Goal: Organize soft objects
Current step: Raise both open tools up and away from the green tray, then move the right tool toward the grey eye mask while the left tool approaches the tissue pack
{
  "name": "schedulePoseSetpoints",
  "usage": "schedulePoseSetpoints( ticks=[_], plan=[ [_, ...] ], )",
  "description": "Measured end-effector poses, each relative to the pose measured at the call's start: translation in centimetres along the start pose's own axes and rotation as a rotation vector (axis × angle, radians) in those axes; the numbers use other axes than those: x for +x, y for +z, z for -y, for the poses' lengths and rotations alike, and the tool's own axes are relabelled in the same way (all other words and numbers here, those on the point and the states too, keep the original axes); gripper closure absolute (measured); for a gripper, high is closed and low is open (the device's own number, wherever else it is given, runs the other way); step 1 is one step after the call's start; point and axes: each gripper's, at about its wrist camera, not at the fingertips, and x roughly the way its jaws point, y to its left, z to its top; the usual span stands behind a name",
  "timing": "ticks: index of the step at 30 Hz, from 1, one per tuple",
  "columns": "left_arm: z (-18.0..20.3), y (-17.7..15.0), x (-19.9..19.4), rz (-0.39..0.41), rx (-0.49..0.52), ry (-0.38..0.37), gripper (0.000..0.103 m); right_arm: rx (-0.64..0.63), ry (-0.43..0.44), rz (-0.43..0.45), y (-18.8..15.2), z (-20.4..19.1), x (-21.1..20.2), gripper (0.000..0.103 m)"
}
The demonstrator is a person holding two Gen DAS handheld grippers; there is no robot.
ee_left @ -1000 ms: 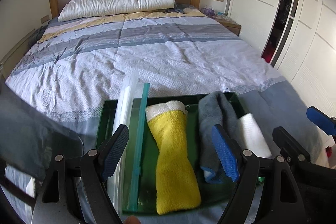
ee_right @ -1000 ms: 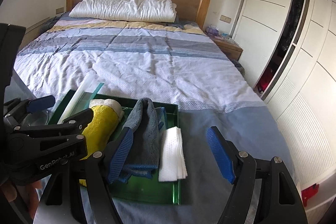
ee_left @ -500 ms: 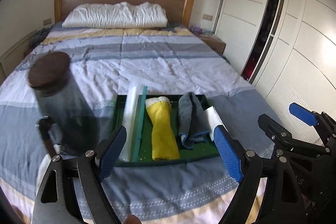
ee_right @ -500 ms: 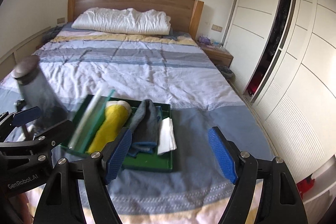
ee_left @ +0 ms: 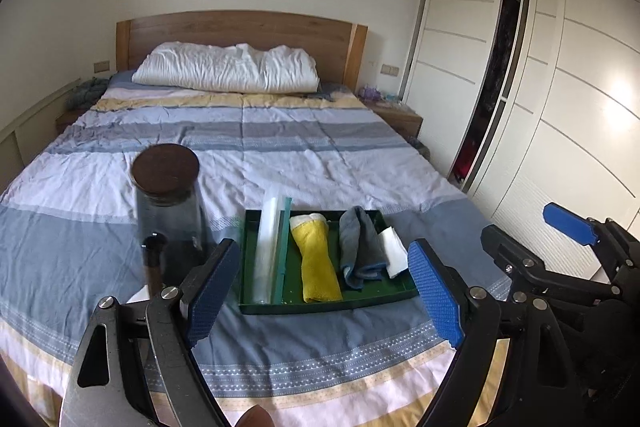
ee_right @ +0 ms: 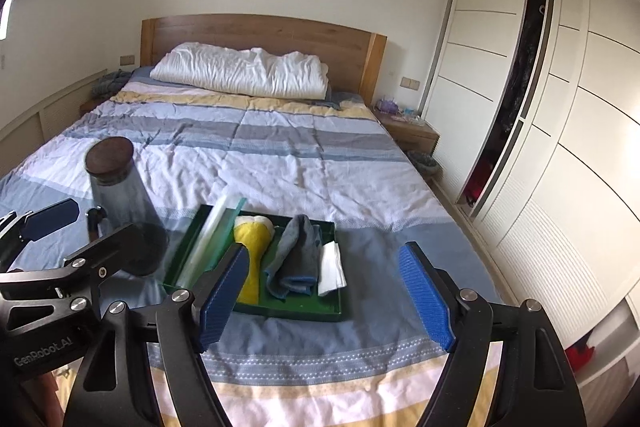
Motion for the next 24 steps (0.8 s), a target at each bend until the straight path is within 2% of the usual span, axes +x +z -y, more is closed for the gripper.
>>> schedulePoseSetpoints(
  ticks=[1,3,4,6,13,15,17,20,24],
  plan=[
    [-0.1,-0.1,-0.6,0.012,0.0,0.002,0.021,-0.003,0.006,0.01,-0.2,-0.3,-0.7,0.025],
    [-0.9,-0.5,-2.1,0.036,-0.006,0.018,0.009,-0.006,0.014,0.024,-0.7,-0.9,-1.9,0.024],
    [-1.3,-0.6,-2.7,0.046,-0.011,0.03,0.007,-0.009,0.017,0.031,-0.9,-1.3,-2.4,0.023],
    [-2.4,-1.0,-4.1,0.069,-0.018,0.052,0.007,-0.014,0.039,0.045,-1.5,-2.2,-3.7,0.019],
    [-7.6,-3.0,-7.4,0.053,-0.055,0.083,0.007,0.005,0.147,0.075,-3.9,-4.7,-7.1,0.013],
    [-9.1,-3.8,-8.3,0.044,-0.053,0.096,0.006,0.002,0.178,0.09,-4.6,-5.5,-7.9,0.007],
    [-10.2,-4.4,-8.9,0.03,-0.038,0.112,0.001,0.01,0.216,0.089,-5.2,-5.8,-8.5,0.0],
    [-12.2,-5.7,-10.1,0.028,-0.018,0.137,0.001,0.022,0.248,0.083,-5.8,-6.2,-9.2,0.0],
    [-14.8,-7.4,-11.0,-0.003,-0.046,0.119,0.001,0.024,0.294,0.073,-6.4,-7.4,-9.6,0.0]
  ],
)
